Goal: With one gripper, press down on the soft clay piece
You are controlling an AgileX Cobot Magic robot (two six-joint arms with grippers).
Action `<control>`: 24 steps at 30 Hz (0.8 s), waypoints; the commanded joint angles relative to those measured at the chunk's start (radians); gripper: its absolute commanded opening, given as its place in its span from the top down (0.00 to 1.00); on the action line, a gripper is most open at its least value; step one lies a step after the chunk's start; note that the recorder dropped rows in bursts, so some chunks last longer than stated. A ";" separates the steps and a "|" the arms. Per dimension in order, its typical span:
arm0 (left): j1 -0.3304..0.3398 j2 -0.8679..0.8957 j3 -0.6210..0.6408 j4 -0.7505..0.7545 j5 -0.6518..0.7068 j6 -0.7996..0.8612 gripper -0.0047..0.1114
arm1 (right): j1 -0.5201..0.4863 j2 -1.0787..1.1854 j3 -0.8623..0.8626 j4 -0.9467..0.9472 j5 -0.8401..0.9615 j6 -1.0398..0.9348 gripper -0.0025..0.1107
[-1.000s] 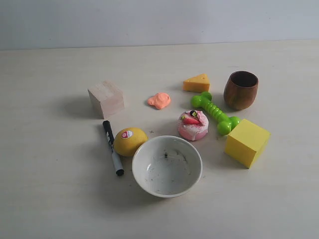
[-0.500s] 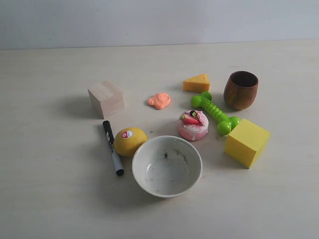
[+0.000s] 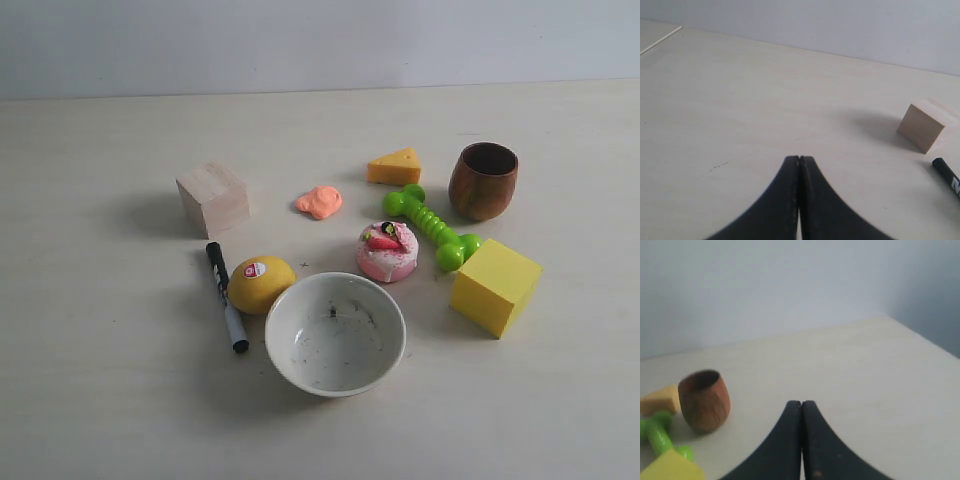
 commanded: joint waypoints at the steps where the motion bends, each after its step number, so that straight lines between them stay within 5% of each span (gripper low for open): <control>1: 0.002 -0.006 -0.003 0.000 -0.009 -0.003 0.96 | -0.004 -0.005 0.005 0.016 -0.282 -0.006 0.98; 16: 0.002 -0.006 -0.003 0.000 -0.009 -0.003 0.96 | -0.004 -0.005 0.005 0.000 -0.572 -0.004 0.98; 24: 0.002 -0.006 -0.003 0.000 -0.009 -0.003 0.96 | -0.004 0.052 -0.213 -0.118 -0.381 0.026 0.98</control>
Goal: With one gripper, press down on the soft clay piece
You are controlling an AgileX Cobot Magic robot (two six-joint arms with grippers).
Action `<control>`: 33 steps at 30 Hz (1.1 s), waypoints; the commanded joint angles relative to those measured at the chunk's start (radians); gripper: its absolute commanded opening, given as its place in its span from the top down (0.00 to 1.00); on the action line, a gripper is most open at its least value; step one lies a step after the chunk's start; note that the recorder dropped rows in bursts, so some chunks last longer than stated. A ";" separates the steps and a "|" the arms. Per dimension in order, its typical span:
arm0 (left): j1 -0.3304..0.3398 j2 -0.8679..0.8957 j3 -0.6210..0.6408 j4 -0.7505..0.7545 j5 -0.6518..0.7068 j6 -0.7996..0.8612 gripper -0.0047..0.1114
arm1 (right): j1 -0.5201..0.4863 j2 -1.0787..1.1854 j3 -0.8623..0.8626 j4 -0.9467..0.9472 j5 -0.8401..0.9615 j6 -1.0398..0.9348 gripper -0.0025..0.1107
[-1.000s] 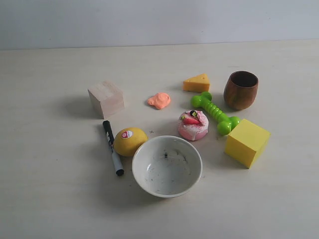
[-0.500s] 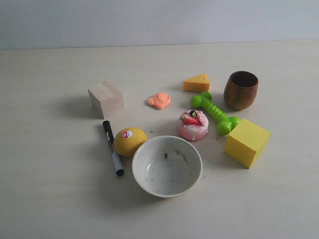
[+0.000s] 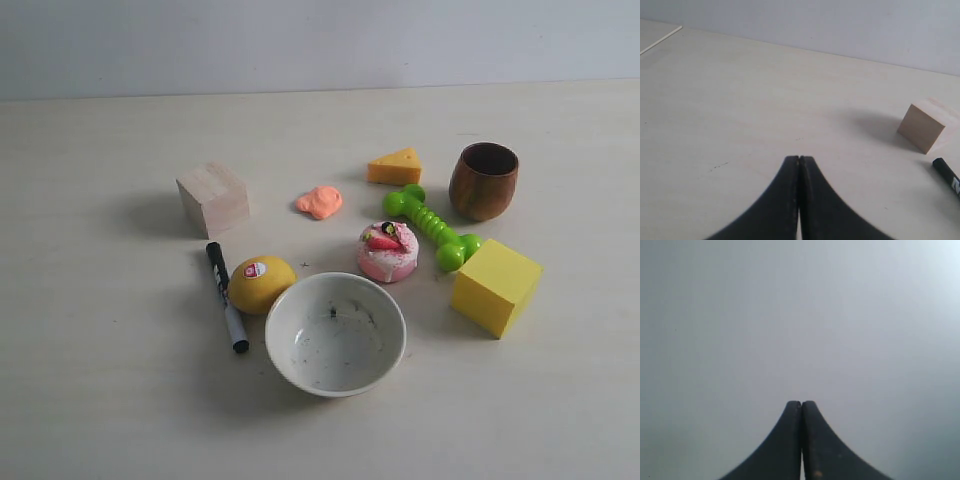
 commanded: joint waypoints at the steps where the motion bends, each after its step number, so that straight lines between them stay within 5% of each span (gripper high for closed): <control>1: 0.002 -0.006 -0.003 0.000 -0.009 -0.003 0.96 | -0.004 0.076 -0.158 -0.078 0.153 0.006 0.98; 8: 0.002 -0.006 -0.003 0.000 -0.009 -0.003 0.96 | 0.091 0.296 -0.387 -0.083 0.357 -0.034 0.98; 21: 0.002 -0.006 -0.003 0.000 -0.009 -0.003 0.96 | 0.428 0.894 -0.835 -0.029 0.733 -0.261 0.98; 33: 0.002 -0.006 -0.003 0.000 -0.009 -0.003 0.96 | 0.531 1.146 -1.074 0.124 0.616 -0.235 0.98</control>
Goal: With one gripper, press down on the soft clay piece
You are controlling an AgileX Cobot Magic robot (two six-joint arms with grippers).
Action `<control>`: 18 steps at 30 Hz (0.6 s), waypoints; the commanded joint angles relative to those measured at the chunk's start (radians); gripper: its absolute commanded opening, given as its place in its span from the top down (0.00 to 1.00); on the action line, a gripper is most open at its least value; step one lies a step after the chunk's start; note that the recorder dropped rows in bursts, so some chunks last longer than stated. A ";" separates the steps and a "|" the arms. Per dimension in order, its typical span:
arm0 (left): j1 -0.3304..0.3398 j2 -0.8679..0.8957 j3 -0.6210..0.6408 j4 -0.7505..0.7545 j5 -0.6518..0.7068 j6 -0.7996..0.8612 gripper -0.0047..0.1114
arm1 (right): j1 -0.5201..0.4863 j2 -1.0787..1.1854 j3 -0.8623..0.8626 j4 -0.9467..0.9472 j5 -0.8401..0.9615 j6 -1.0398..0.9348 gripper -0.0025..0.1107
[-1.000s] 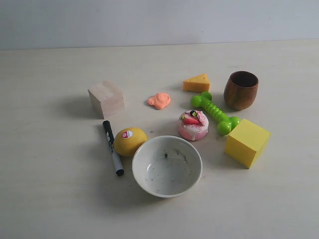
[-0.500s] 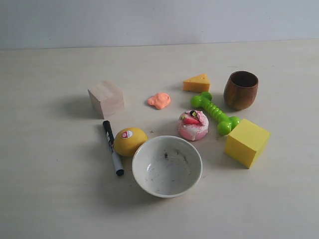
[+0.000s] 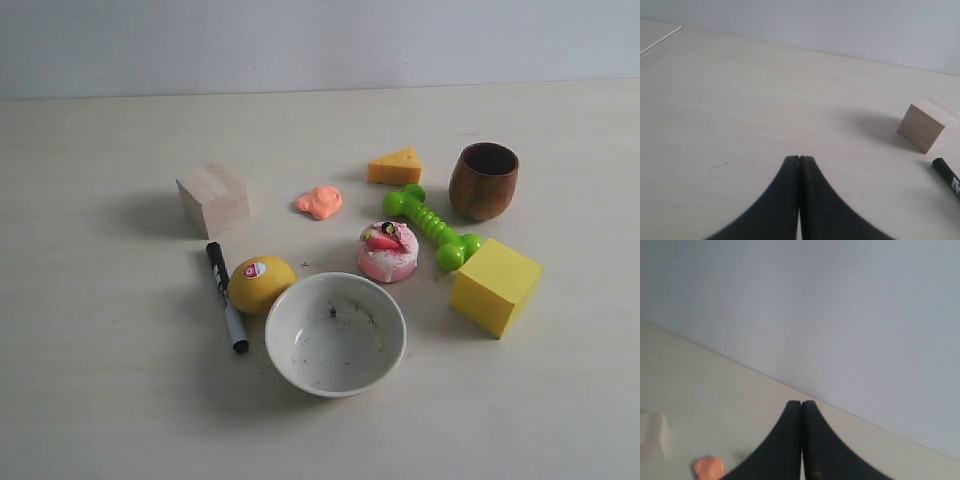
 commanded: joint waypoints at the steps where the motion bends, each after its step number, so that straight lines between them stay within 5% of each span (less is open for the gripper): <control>1: 0.002 -0.006 -0.003 0.000 -0.009 -0.003 0.96 | 0.004 0.015 -0.015 0.119 -0.082 0.012 0.98; 18: 0.002 -0.006 -0.003 0.000 -0.009 -0.003 0.96 | 0.004 0.056 -0.015 0.151 -0.088 0.100 0.98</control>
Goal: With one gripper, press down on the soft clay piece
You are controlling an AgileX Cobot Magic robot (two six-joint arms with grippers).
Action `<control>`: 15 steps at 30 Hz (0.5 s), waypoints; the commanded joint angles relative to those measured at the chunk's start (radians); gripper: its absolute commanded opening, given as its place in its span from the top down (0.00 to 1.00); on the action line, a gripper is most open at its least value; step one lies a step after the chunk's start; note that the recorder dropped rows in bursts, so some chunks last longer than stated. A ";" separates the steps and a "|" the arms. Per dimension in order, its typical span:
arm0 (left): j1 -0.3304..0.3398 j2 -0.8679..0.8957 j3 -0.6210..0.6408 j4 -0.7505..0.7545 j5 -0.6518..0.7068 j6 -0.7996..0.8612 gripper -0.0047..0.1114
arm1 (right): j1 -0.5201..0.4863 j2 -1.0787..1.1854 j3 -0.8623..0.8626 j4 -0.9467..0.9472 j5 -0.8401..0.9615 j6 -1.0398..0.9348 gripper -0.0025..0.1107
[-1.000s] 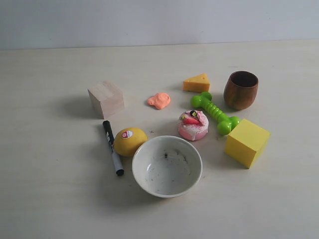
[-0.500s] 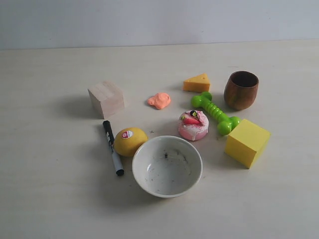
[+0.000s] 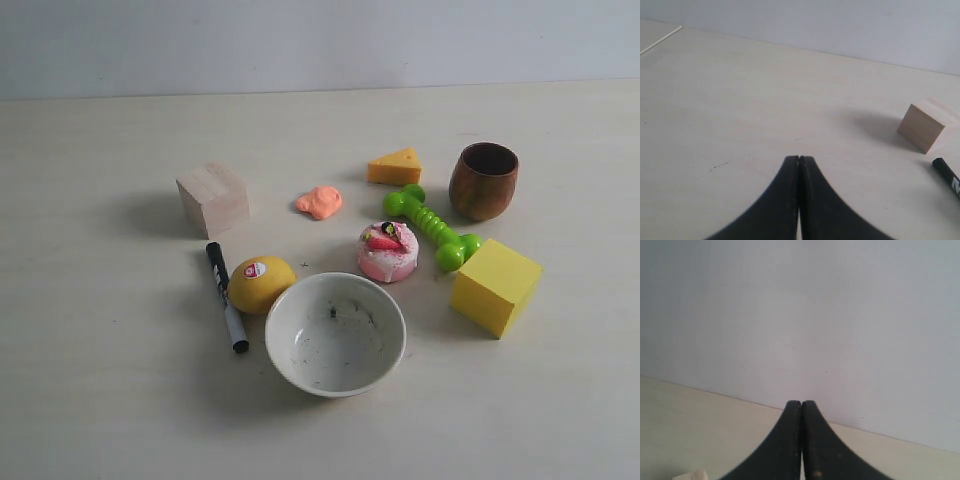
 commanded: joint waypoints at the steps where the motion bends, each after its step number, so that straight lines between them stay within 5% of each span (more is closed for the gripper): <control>1: 0.002 -0.006 -0.003 0.000 -0.009 -0.003 0.96 | 0.004 0.055 -0.008 0.015 0.038 0.008 0.98; 15: 0.002 -0.006 -0.003 0.000 -0.009 -0.003 0.96 | 0.009 0.414 -0.135 0.073 0.289 -0.047 0.98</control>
